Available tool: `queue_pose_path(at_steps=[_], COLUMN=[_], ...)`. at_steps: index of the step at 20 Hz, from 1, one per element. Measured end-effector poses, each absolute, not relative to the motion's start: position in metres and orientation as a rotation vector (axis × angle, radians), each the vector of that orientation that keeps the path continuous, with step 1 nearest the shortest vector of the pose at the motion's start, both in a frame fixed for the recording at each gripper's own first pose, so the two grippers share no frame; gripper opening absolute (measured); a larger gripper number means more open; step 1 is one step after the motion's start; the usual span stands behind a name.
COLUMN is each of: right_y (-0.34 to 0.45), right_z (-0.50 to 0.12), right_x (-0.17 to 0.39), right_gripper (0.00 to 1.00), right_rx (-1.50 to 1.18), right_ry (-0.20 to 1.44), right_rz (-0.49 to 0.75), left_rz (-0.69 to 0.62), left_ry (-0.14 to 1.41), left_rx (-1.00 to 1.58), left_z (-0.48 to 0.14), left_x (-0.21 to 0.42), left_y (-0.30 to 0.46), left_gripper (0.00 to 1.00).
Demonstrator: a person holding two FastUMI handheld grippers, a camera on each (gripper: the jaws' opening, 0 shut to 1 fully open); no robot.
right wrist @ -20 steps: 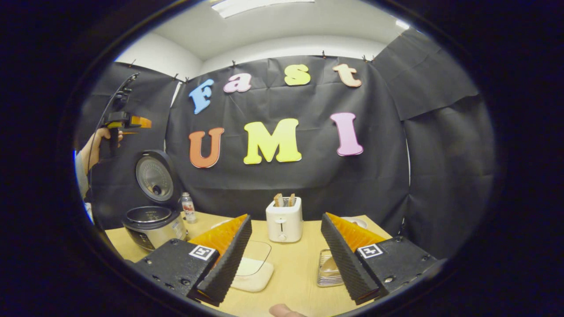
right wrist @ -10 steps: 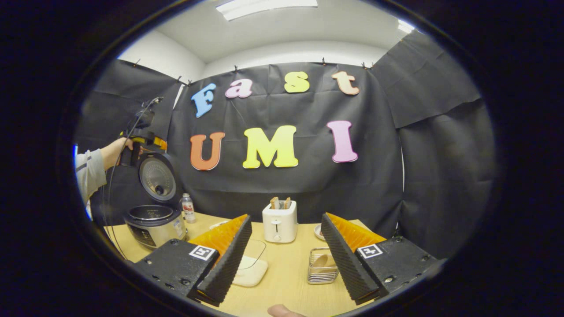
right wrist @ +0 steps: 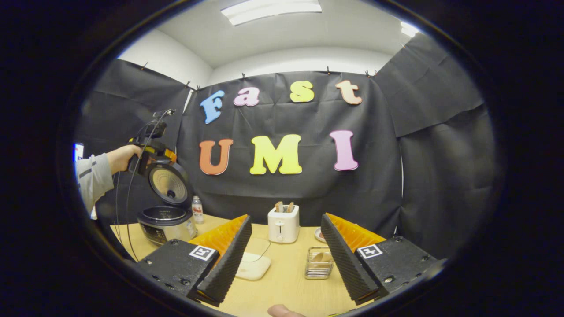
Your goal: Close the left gripper, press the button to open the rice cooker; take a wooden spoon from the chopstick holder with the right hand, scoop a spoonful of rice and pour it into the rice cooker, then put the wooden spoon back into the chopstick holder.
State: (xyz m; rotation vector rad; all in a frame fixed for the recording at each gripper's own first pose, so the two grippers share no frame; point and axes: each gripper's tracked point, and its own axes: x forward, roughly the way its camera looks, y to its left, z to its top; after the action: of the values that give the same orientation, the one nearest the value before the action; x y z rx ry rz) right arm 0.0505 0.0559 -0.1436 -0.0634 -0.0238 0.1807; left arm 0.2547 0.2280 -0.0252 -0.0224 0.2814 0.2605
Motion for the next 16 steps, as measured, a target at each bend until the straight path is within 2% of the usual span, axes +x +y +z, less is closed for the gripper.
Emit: queue_pose_path(at_steps=[1, 2, 3, 5, 6, 11, 16], right_y=[0.061, 0.063, 0.064, 0.067, 0.068, 0.098, 0.100], right_z=[-0.145, -0.146, -0.143, -0.137, -0.137, -0.100, -0.084], right_x=[0.044, 0.038, 0.032, 0.023, 0.018, -0.017, -0.029], right_gripper=[0.95, 1.00, 0.95, 0.95, 1.00, 1.00, 1.00], right_rx=[-0.069, -0.071, -0.066, -0.078, -0.082, -0.071, -0.109], right_ry=[-0.011, -0.004, -0.010, -0.020, -0.020, -0.069, -0.089], right_rz=[0.198, 0.205, 0.207, 0.211, 0.205, 0.262, 0.237], left_rz=[0.262, 0.263, 0.265, 0.273, 0.273, 0.266, 0.231], left_ry=[0.284, 0.290, 0.304, 0.331, 0.340, 0.387, 0.412], left_rx=[-0.020, -0.022, -0.028, -0.032, -0.029, -0.066, -0.076], left_z=[-0.030, -0.035, -0.041, -0.056, -0.064, -0.106, -0.142], left_x=[0.247, 0.239, 0.231, 0.213, 0.204, 0.165, 0.141], left_y=[0.223, 0.219, 0.215, 0.208, 0.204, 0.187, 0.179], left_gripper=[1.00, 1.00, 1.00, 1.00, 1.00, 0.99, 0.98])
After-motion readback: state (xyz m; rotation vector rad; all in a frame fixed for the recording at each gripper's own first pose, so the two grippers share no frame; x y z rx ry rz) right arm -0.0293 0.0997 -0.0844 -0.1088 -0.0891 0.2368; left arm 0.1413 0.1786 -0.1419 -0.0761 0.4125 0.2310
